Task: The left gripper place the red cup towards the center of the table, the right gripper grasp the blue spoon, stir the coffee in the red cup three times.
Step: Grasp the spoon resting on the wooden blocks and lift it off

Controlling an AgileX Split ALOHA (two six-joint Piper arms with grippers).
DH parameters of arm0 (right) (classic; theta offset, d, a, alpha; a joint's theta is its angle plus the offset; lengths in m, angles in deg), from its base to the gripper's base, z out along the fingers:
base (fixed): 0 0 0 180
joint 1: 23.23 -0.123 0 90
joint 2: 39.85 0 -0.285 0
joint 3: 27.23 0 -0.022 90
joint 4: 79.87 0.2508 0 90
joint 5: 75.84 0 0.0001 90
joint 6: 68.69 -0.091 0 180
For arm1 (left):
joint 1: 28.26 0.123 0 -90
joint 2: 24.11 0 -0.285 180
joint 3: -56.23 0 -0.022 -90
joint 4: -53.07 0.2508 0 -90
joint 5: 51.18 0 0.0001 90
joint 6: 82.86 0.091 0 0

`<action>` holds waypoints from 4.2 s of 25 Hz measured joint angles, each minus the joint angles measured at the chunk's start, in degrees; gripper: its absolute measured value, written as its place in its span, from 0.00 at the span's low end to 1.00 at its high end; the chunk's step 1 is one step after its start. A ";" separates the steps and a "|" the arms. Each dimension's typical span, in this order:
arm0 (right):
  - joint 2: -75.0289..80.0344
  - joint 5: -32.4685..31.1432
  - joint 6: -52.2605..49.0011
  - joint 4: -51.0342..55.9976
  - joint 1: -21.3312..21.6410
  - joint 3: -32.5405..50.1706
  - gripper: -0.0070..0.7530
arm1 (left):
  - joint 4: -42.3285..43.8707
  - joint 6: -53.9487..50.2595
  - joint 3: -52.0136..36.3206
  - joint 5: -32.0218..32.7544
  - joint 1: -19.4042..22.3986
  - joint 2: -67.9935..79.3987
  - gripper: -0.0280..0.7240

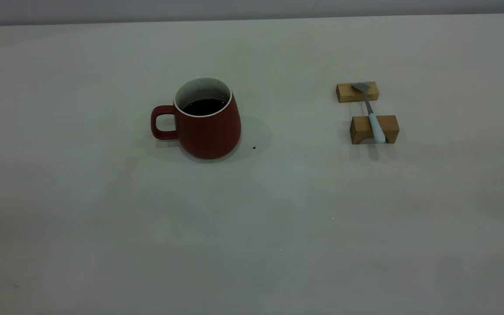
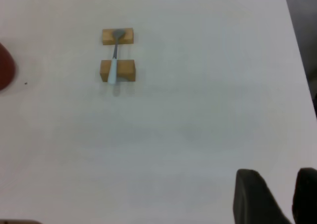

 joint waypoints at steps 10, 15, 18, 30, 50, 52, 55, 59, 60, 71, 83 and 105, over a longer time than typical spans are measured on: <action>13.04 5.82 0.00 1.95 0.00 -4.95 0.33 | 0.00 0.00 0.00 0.00 0.00 0.00 0.60; 33.90 10.25 0.19 1.42 0.00 -10.73 0.44 | 0.00 0.00 0.00 0.00 0.00 0.00 0.60; 45.74 15.01 2.58 3.30 0.00 -12.78 0.61 | 0.00 0.00 0.00 0.00 0.00 0.00 0.60; 83.36 27.73 13.54 11.88 -3.84 -19.54 0.86 | 0.00 0.00 0.00 0.00 0.00 0.00 0.60; 122.36 31.25 13.68 9.91 -16.48 -39.82 0.84 | 0.00 0.00 0.00 0.00 0.00 0.00 0.60; 123.83 31.31 13.68 9.75 -16.56 -41.32 0.83 | 0.00 0.00 0.00 0.00 0.00 0.00 0.60; 125.98 31.31 13.68 9.66 -16.94 -43.57 0.83 | 0.00 0.00 0.00 0.00 0.00 0.00 0.60; 128.88 31.15 13.68 9.59 -17.00 -46.52 0.83 | 0.00 0.00 0.00 0.00 0.00 0.00 0.60; 129.47 31.08 13.68 9.59 -17.00 -47.02 0.83 | 0.00 0.00 0.00 0.00 0.00 0.00 0.60; 131.50 33.79 14.15 8.22 -17.00 -48.69 0.82 | 0.04 0.00 0.00 0.00 0.00 0.00 0.60; 134.54 38.32 14.15 8.23 -17.00 -48.69 0.79 | 0.04 0.00 0.00 0.00 0.00 0.00 0.60; 134.29 36.16 13.66 5.05 -17.00 -48.69 0.19 | 0.04 0.00 0.00 0.00 0.00 0.00 0.60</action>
